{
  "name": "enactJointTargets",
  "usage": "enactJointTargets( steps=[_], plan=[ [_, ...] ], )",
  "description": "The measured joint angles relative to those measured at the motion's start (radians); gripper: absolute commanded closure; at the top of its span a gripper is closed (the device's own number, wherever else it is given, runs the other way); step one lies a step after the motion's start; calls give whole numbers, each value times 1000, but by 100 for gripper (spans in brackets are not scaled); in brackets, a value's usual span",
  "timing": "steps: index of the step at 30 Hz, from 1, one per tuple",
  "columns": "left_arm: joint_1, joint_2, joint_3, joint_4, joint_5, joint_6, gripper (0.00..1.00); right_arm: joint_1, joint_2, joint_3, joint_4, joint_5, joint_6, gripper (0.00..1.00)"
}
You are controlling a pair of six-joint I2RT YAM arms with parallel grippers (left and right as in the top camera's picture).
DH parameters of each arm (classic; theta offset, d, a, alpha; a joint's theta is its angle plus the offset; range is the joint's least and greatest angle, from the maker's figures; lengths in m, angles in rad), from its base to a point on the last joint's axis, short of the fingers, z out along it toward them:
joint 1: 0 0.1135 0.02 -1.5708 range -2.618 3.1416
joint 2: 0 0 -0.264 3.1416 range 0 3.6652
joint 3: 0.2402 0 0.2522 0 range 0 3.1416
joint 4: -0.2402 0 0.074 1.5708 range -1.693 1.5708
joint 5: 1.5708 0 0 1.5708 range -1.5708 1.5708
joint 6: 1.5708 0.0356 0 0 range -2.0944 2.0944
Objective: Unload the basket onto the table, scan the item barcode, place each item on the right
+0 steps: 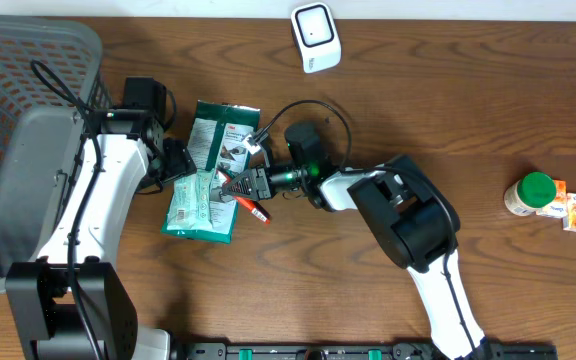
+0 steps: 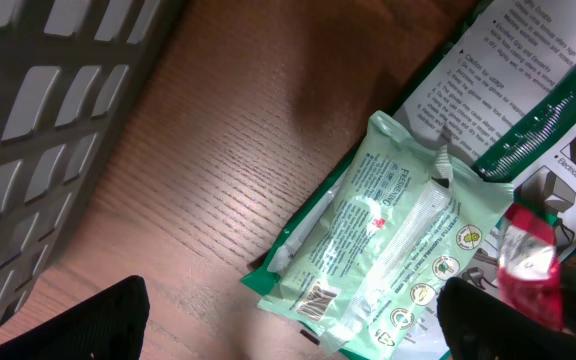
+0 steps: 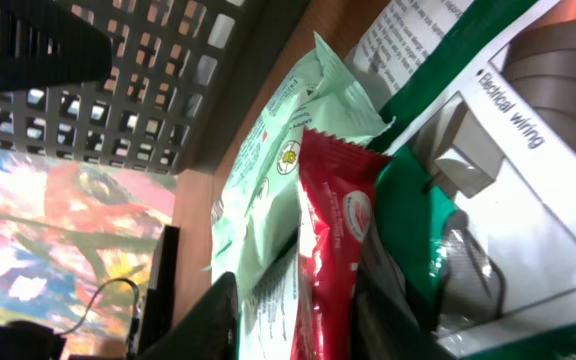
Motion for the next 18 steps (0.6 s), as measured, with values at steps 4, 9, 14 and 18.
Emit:
enactJointTargets(
  steps=[4, 9, 14, 18],
  plan=[
    [0, 0, 0, 0, 0, 0, 7, -24, 0, 2, -7, -7, -22, 46],
    [0, 0, 0, 0, 0, 0, 7, -48, -27, 11, -44, -26, -44, 1],
    [0, 0, 0, 0, 0, 0, 7, -51, -55, 29, -127, 0, -82, 1],
    [0, 0, 0, 0, 0, 0, 7, -50, -64, 35, -173, 26, -111, 1]
  ],
)
